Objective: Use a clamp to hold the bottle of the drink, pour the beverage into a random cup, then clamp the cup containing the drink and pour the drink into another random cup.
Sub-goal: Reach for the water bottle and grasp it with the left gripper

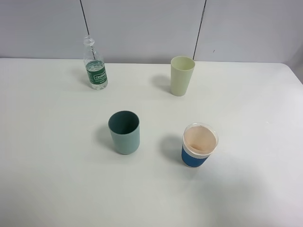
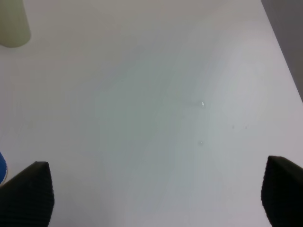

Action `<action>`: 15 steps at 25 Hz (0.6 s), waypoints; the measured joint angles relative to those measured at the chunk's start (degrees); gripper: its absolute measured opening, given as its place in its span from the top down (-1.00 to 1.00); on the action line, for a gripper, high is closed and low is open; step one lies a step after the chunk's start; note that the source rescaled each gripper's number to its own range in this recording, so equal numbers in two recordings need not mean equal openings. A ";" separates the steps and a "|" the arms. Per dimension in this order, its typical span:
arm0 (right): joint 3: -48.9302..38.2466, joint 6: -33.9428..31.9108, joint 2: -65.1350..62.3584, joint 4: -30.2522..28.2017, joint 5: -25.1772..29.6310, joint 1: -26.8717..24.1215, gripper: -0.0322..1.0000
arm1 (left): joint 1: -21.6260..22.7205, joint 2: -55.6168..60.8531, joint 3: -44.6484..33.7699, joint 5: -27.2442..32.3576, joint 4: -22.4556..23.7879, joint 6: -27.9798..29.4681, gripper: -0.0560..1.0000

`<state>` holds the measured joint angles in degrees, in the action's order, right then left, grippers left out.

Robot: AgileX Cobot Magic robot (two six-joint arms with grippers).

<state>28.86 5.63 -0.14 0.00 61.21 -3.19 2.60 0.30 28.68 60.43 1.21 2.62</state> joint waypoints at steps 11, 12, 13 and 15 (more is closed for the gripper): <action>0.00 0.00 0.00 0.00 0.00 0.00 -0.36 | 0.00 0.00 0.00 0.00 0.00 0.00 -1.00; 0.00 0.00 0.00 0.00 0.00 0.00 -0.36 | 0.00 0.00 0.00 0.00 0.00 0.00 -1.00; 0.00 0.00 0.00 0.00 0.00 0.00 -0.36 | 0.00 0.00 0.00 0.00 0.00 0.00 -1.00; 0.00 0.00 0.00 0.00 0.00 0.00 -0.36 | 0.00 0.00 0.00 0.00 0.00 0.00 -1.00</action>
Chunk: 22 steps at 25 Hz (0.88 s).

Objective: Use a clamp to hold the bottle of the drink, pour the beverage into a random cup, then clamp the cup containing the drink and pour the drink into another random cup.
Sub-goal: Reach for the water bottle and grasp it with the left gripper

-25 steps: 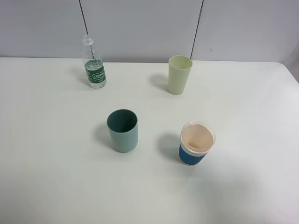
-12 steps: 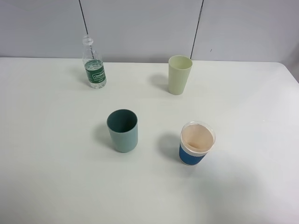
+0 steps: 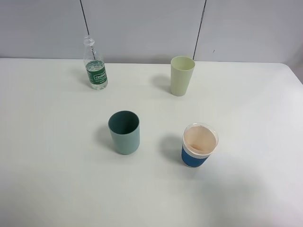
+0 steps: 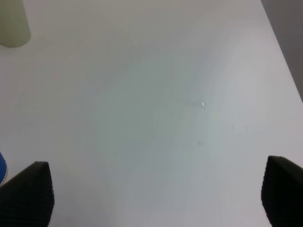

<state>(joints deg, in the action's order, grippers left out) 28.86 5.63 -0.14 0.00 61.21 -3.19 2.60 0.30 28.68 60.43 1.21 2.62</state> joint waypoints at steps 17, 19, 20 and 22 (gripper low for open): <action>0.00 0.00 0.00 0.00 0.00 0.00 -0.36 | 0.00 0.00 0.00 0.00 0.00 -0.02 -1.00; 0.00 0.00 0.00 0.00 0.00 0.00 -0.36 | 0.00 0.00 0.00 0.00 0.00 -0.02 -1.00; 0.00 0.00 0.00 0.00 0.00 0.00 -0.36 | 0.00 0.00 0.00 0.00 0.00 -0.02 -1.00; 0.00 0.00 0.00 0.00 0.00 0.00 -0.36 | 0.00 0.00 0.00 0.00 0.00 -0.02 -1.00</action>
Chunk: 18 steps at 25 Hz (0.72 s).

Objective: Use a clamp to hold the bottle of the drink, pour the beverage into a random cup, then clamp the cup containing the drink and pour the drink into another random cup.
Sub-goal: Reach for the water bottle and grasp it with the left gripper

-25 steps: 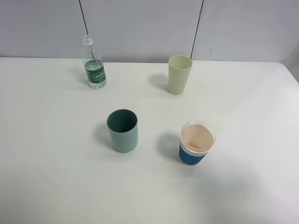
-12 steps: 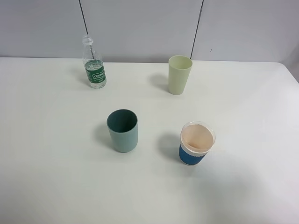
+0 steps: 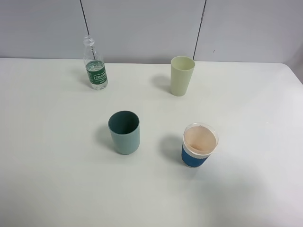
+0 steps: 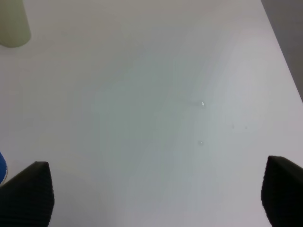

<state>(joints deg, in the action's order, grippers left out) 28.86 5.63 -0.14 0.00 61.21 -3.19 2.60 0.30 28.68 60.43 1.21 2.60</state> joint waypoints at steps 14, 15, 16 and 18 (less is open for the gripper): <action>0.00 0.00 0.00 0.00 0.00 0.00 -0.36 | 0.00 0.00 0.00 0.00 0.00 -0.29 -1.00; 0.00 0.00 0.00 0.00 0.00 0.00 -0.36 | 0.00 0.00 0.00 0.00 0.00 -0.29 -1.00; 0.00 0.00 0.00 0.00 0.00 0.00 -0.36 | 0.00 0.00 0.00 0.00 0.00 -0.29 -1.00; 0.00 0.00 0.00 0.00 0.00 0.00 -0.36 | 0.00 0.00 0.00 0.00 0.00 -0.29 -1.00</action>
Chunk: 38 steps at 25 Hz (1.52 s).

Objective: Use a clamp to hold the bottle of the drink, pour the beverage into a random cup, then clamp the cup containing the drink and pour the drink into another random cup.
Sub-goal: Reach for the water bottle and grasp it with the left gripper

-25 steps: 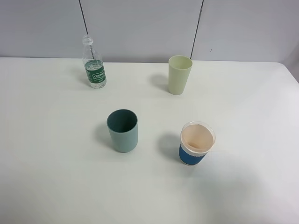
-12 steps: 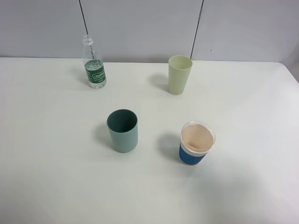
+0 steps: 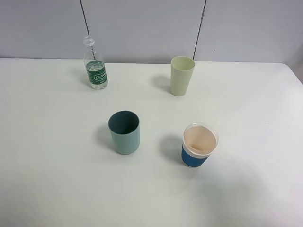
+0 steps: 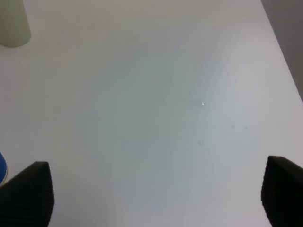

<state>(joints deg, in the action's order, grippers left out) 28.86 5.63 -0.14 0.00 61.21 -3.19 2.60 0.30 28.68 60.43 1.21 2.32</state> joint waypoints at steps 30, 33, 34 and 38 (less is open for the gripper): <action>0.00 0.00 0.00 0.00 0.00 0.00 -0.36 | 0.00 -41.11 1.86 -27.13 -0.16 -5.06 -1.00; 0.00 0.00 0.00 0.00 0.00 0.00 -0.36 | 0.00 -45.80 1.86 -30.34 -0.10 -6.18 -1.00; 0.00 0.00 0.00 0.00 0.00 0.00 -0.36 | 0.00 -47.21 1.86 -31.26 -0.10 -6.26 -1.00; 0.00 0.00 0.00 0.00 0.00 0.00 -0.36 | 0.00 -53.84 1.93 -34.52 -0.05 -7.68 -1.00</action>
<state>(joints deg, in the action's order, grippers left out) 28.86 5.63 -0.14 0.00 61.21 -3.19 2.60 -53.54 30.61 25.91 1.16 -5.36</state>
